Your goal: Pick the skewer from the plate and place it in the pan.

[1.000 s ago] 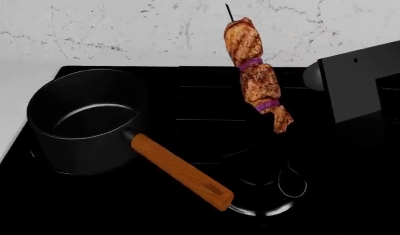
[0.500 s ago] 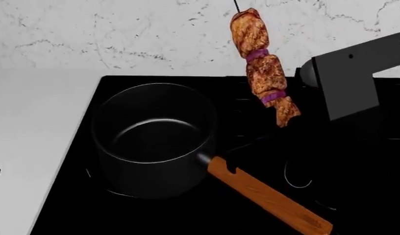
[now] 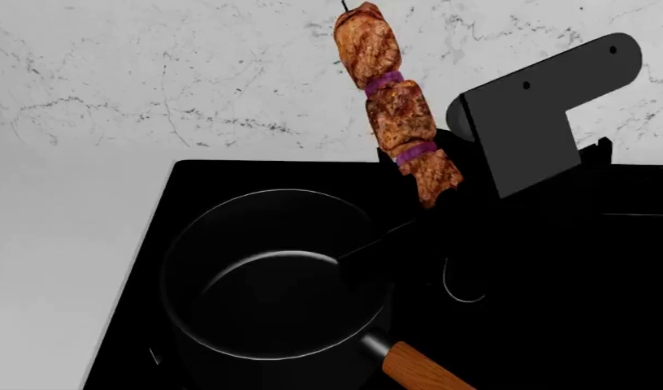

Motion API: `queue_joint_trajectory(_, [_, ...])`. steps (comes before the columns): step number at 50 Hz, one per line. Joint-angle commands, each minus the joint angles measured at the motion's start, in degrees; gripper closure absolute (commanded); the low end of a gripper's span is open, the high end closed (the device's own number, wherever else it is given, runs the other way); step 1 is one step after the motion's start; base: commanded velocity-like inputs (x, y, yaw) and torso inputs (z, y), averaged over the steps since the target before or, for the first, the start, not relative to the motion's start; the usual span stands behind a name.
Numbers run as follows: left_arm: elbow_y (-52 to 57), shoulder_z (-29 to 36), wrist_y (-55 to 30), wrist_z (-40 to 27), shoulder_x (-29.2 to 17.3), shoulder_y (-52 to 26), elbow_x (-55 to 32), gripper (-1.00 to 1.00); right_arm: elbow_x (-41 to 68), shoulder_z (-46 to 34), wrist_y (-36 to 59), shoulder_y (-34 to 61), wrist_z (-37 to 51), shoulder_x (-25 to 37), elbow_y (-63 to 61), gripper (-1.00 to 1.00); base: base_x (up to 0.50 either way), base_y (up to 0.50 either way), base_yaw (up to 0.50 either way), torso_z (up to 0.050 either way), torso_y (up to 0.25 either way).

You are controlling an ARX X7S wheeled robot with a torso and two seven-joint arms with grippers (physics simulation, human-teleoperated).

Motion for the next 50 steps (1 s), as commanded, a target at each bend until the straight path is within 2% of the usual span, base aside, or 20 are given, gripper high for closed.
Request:
queue_joint_trajectory(1, [0.0, 0.0, -0.1, -0.4, -0.1, -0.5, -0.5, -1.00, -1.6, -5.6, -0.7, 3.4, -2.5, -1.7, -0.7, 1.00, 0.00, 0.00, 0.00, 0.000, 0.000])
queue_joint_trajectory(10, [-0.1, -0.1, 0.7, -0.5, 0.0, 0.6, 0.2, -1.00, -2.8, -9.8, -2.0, 4.9, -4.3, -4.7, 0.9, 1.00, 0.00, 0.00, 0.00, 0.000, 0.000])
queue_joint_trajectory(19, [0.2, -0.3, 1.0, -0.9, -0.2, 1.4, 0.2, -1.00, -6.2, -13.4, -8.1, 3.1, -7.0, -8.2, 3.9, 1.00, 0.00, 0.00, 0.00, 0.000, 0.000])
queue_joint_trajectory(25, [0.4, -1.0, 1.4, -0.9, -0.6, 2.4, 0.0, -1.00, -10.4, -19.4, -8.4, 4.9, -11.1, -4.3, 4.7, 1.00, 0.00, 0.00, 0.00, 0.000, 0.000])
queue_joint_trajectory(32, [0.6, -0.7, 1.3, -1.4, -0.3, 1.7, -0.5, -1.00, -3.7, -19.6, 4.1, 12.0, -14.5, 0.3, 7.3, 1.00, 0.00, 0.00, 0.00, 0.000, 0.001])
queue_joint_trajectory(39, [-0.7, 1.3, 1.9, -1.0, 0.9, 0.2, 1.0, -1.00, -6.1, -25.4, 6.1, 18.7, -19.1, 3.1, 10.1, 1.00, 0.00, 0.00, 0.00, 0.000, 0.000])
queue_joint_trajectory(50, [-2.2, 2.8, 4.3, 0.1, 2.5, 0.3, 3.5, -1.00, -15.0, -43.3, 5.2, 28.8, -26.3, 8.5, 5.1, 1.00, 0.00, 0.00, 0.00, 0.000, 0.000])
